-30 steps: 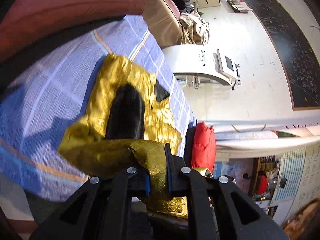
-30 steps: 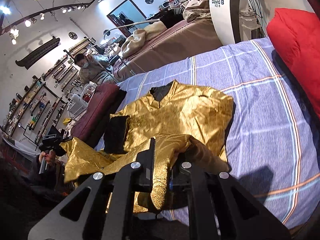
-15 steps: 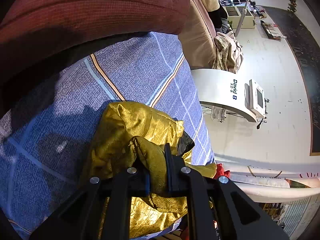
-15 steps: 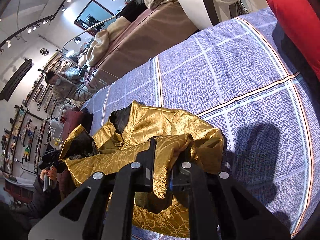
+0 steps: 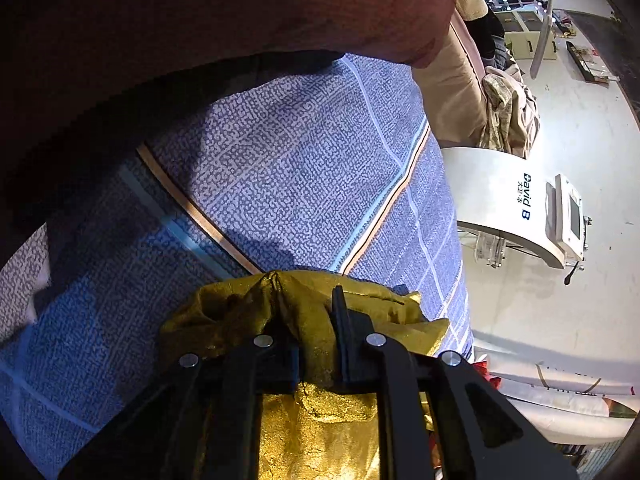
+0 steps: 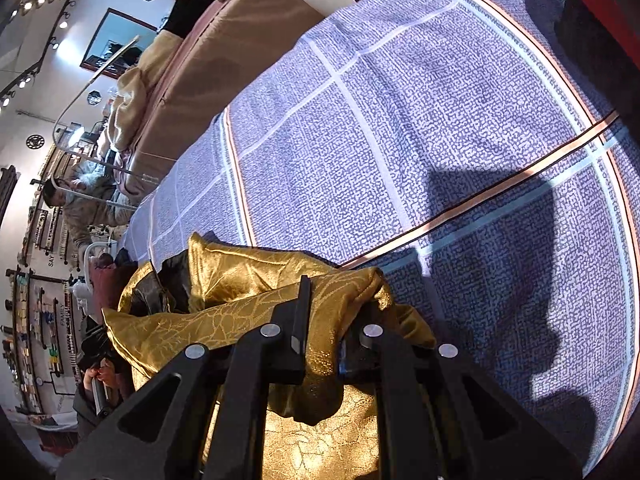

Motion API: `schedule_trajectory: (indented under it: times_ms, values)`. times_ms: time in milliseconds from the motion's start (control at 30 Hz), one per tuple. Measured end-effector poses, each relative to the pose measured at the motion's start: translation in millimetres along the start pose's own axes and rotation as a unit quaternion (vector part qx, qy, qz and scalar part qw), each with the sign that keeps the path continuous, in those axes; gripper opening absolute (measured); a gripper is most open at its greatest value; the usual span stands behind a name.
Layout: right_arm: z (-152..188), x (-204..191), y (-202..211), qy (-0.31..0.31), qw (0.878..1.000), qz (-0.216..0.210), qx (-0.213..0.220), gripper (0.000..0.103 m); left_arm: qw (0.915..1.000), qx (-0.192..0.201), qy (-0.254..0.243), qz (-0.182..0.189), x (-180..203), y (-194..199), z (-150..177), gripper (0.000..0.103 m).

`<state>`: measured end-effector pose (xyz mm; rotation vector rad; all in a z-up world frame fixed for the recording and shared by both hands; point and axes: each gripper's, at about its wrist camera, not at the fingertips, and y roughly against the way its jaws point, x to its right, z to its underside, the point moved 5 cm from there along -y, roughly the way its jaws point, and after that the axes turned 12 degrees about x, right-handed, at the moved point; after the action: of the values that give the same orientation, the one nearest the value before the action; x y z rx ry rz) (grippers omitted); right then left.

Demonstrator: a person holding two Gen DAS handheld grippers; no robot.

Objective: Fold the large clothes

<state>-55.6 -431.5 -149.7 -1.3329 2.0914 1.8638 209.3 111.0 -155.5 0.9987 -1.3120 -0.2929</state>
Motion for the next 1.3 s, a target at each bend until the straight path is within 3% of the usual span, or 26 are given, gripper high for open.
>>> schedule_trajectory:
  times_ms: [200, 300, 400, 467, 533, 633, 733, 800, 867, 967, 1000, 1033, 1100, 1167, 1233, 1300]
  values:
    - [3, 16, -22, -0.061, 0.998, 0.005, -0.028, 0.013, 0.9999, 0.008, -0.007, -0.007, 0, 0, 1, 0.018]
    - [2, 19, -19, -0.080, 0.996, -0.006, -0.030, 0.015, 0.9999, 0.010, -0.004, 0.006, 6, 8, -2, 0.031]
    - [-8, 25, -4, -0.123, 0.992, -0.027, -0.026, 0.035, 0.9995, 0.028, -0.005, 0.011, 14, 24, -12, 0.050]
    - [-21, 32, 14, -0.150, 0.988, -0.021, 0.003, 0.066, 0.9973, 0.069, -0.023, 0.003, 22, 42, -23, 0.065]
    - [-38, 43, 42, -0.156, 0.985, 0.021, 0.067, 0.074, 0.9893, 0.136, -0.051, -0.015, 32, 71, -41, 0.075]
    - [-57, 36, 85, -0.121, 0.984, 0.030, 0.130, 0.074, 0.9808, 0.176, -0.083, -0.012, 52, 108, -49, 0.075]
    - [-46, -13, 111, 0.028, 0.985, 0.058, 0.161, 0.074, 0.9600, 0.190, -0.202, -0.040, 86, 126, -17, 0.078]
    - [-17, -54, 114, 0.145, 0.970, 0.092, 0.173, 0.075, 0.9483, 0.166, -0.268, -0.034, 103, 122, 28, 0.079]
    - [27, -92, 107, 0.242, 0.949, 0.097, 0.178, 0.075, 0.9385, 0.134, -0.317, -0.022, 112, 111, 78, 0.079]
    - [95, -131, 84, 0.342, 0.921, 0.098, 0.162, 0.075, 0.9053, 0.107, -0.408, -0.050, 108, 88, 147, 0.079]
    - [114, -136, 74, 0.358, 0.916, 0.102, 0.152, 0.075, 0.8885, 0.102, -0.442, -0.067, 104, 77, 166, 0.079]
    - [127, -140, 63, 0.365, 0.914, 0.108, 0.140, 0.075, 0.8742, 0.093, -0.469, -0.083, 98, 64, 179, 0.079]
    - [142, -132, 36, 0.366, 0.915, 0.127, 0.111, 0.075, 0.8618, 0.082, -0.485, -0.122, 80, 40, 186, 0.079]
    - [145, -110, 14, 0.347, 0.920, 0.163, 0.084, 0.075, 0.8673, 0.081, -0.468, -0.149, 59, 23, 176, 0.079]
    - [142, -95, 6, 0.318, 0.931, 0.162, 0.080, 0.083, 0.8798, 0.088, -0.442, -0.152, 44, 16, 158, 0.083]
    - [133, -84, 1, 0.303, 0.935, 0.166, 0.085, 0.090, 0.8848, 0.099, -0.426, -0.160, 37, 12, 139, 0.087]
